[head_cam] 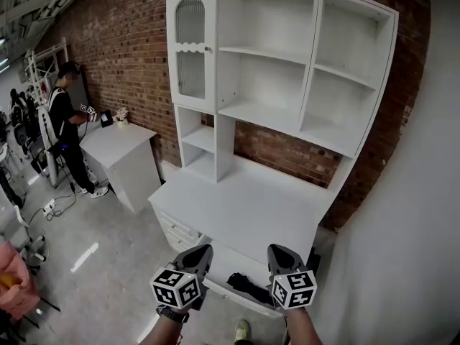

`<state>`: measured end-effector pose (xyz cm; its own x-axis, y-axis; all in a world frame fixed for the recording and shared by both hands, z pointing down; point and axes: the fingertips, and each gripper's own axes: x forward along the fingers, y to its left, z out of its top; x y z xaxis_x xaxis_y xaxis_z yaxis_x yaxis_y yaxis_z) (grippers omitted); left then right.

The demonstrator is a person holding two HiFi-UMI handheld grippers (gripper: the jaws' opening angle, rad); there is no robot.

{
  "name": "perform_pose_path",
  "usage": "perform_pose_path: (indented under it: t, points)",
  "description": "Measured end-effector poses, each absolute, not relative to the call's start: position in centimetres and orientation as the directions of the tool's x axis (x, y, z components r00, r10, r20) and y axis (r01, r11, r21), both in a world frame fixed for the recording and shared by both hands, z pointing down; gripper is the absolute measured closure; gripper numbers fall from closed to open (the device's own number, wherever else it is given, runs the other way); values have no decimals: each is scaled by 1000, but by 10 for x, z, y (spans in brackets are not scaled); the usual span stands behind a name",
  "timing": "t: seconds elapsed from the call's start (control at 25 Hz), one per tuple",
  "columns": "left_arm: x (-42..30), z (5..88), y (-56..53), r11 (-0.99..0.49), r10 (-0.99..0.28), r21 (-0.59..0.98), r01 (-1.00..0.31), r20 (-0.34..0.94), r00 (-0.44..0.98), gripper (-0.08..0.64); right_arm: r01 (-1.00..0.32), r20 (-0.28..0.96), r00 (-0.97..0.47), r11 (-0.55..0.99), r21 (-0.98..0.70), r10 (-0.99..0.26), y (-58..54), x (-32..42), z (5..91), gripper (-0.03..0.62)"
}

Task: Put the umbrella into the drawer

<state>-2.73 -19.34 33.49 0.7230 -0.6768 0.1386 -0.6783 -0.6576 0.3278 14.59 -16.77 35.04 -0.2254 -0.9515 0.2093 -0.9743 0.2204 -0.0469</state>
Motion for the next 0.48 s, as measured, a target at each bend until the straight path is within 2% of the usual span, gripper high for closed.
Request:
perform_pose_path:
  t: [0.48]
  points:
    - [-45,306,-180,-665,-702,269,-697,95,706,554,-978,133,-207,205,-28,-969,-153,139,317,588]
